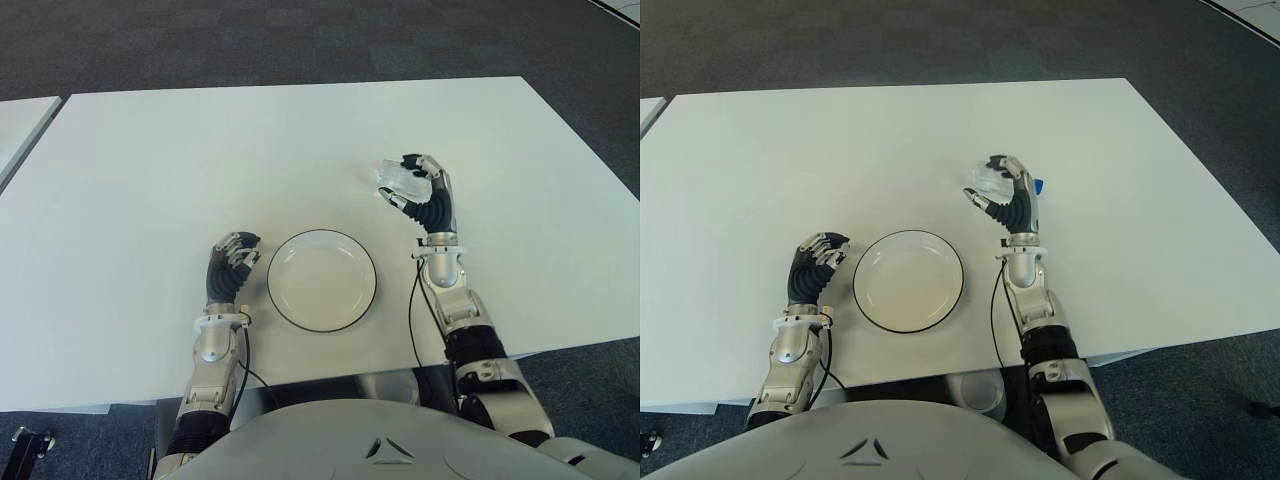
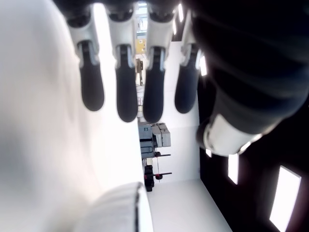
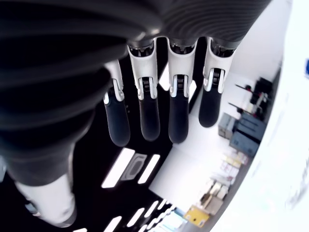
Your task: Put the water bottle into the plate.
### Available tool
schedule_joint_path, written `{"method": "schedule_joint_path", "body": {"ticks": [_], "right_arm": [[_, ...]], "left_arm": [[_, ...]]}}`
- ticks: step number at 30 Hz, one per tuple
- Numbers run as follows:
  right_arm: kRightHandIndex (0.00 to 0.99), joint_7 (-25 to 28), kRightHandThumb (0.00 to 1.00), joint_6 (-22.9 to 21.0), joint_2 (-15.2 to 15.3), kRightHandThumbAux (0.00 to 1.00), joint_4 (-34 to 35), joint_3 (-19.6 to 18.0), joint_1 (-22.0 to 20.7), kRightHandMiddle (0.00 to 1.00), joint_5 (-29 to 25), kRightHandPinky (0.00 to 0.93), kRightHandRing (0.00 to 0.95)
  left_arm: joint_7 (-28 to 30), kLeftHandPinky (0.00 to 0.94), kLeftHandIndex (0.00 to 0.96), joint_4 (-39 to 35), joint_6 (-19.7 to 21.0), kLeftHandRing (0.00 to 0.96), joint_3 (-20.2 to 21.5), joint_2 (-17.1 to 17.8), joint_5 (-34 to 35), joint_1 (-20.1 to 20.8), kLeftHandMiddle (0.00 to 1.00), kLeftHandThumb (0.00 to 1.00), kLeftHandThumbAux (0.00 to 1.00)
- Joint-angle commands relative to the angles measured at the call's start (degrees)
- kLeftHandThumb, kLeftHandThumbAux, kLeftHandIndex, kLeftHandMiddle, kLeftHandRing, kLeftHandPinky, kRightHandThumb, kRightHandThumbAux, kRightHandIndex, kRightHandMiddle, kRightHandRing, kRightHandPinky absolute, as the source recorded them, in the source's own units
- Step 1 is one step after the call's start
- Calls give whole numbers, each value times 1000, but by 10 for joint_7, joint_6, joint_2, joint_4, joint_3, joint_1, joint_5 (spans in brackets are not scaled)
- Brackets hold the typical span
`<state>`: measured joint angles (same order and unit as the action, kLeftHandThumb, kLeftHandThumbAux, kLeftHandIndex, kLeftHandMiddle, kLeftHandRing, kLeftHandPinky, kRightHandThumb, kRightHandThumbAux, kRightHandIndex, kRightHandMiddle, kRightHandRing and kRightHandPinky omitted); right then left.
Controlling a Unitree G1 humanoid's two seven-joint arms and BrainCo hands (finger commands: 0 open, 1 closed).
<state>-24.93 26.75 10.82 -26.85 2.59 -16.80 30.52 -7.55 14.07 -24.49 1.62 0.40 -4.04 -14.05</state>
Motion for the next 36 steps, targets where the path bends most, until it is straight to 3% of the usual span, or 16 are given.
{"method": "schedule_joint_path", "body": {"ticks": [1, 8, 17, 22, 26, 36], "right_arm": [[107, -57, 541, -13, 22, 602, -47, 23, -50, 204, 53, 219, 201], [17, -72, 570, -69, 32, 478, -65, 45, -107, 89, 76, 147, 97], [0, -8, 573, -167, 44, 363, -69, 66, -164, 5, 81, 30, 6], [0, 15, 556, -199, 49, 308, -145, 84, -224, 0, 80, 4, 0], [0, 25, 553, -197, 53, 258, -291, 103, -295, 0, 78, 0, 0], [0, 62, 534, -217, 52, 193, -415, 149, -359, 0, 80, 0, 0]], "left_arm": [[-3, 434, 413, 2, 2, 420, 1, 0, -7, 0, 415, 691, 725], [-1, 431, 415, -4, 2, 423, 2, -6, -2, -1, 419, 693, 724], [1, 426, 416, 12, -12, 420, 8, -6, 9, 4, 419, 692, 723], [-1, 427, 416, 20, -24, 418, 10, -5, 7, 6, 418, 693, 723], [-1, 435, 415, 25, -28, 424, 10, -4, 4, 6, 420, 693, 724], [-3, 434, 415, 34, -34, 423, 13, -6, 5, 9, 419, 691, 725]]}}
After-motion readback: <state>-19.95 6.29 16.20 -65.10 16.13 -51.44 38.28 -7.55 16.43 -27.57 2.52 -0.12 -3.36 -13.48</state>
